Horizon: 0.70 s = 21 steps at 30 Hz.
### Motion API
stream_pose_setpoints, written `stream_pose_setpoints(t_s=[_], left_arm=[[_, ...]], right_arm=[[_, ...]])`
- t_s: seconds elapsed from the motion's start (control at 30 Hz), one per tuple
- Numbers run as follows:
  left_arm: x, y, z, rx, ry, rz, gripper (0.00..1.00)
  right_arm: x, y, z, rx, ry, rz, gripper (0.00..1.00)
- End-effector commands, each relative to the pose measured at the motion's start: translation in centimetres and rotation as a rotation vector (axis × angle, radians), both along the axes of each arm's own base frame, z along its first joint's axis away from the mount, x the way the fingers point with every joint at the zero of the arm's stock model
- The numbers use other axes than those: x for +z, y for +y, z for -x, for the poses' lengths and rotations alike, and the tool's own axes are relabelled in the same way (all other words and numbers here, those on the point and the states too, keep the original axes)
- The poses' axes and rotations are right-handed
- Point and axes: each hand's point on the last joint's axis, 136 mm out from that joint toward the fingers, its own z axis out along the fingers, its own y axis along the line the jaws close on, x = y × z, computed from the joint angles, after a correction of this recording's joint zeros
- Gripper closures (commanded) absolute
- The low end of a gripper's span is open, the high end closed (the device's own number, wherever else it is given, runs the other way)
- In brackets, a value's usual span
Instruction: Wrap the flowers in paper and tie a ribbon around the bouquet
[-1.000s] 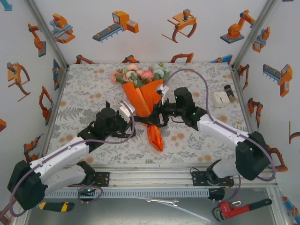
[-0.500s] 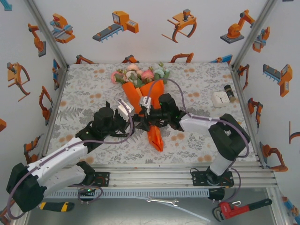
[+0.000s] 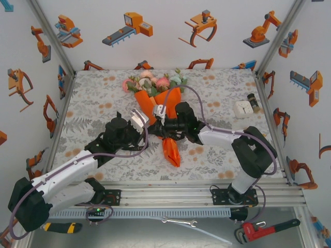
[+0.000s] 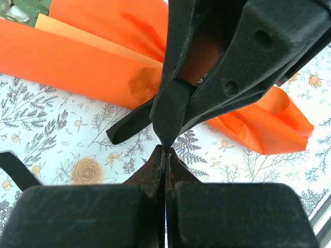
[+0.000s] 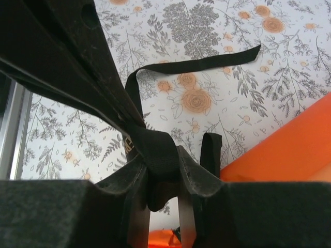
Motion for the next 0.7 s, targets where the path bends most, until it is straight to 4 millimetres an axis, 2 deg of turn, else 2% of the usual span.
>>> stream_pose_setpoints(t_s=[0.0,0.2,0.37,0.47,0.53,0.67], left_arm=[[1.4,-0.1,-0.1,-0.003,-0.034,0.017,1.0],[0.7,-0.8,-0.1,-0.019,0.001,0.027,1.0],[0.2,-1.0,-0.4,-0.014,0.015,0.021,1.0],[0.3,-1.2,-0.5,-0.018,0.012,0.03,1.0],[0.5,-1.3,-0.5,-0.021,0.008,0.036,1.0],[1.2,-1.5,-0.4,-0.031,-0.003,0.064,1.0]], right_arm=[[1.6,-0.5,0.1,-0.003,-0.028,0.001,0.68],[2.9,-0.2,0.7,0.036,-0.01,-0.027,0.7],[3.6,-0.5,1.4,0.054,-0.005,-0.038,0.62],[3.3,-0.6,1.7,0.079,0.007,-0.03,0.77],[3.2,-0.7,1.9,0.096,0.02,-0.027,0.99],[3.3,-1.1,1.8,0.096,0.032,-0.027,1.0]])
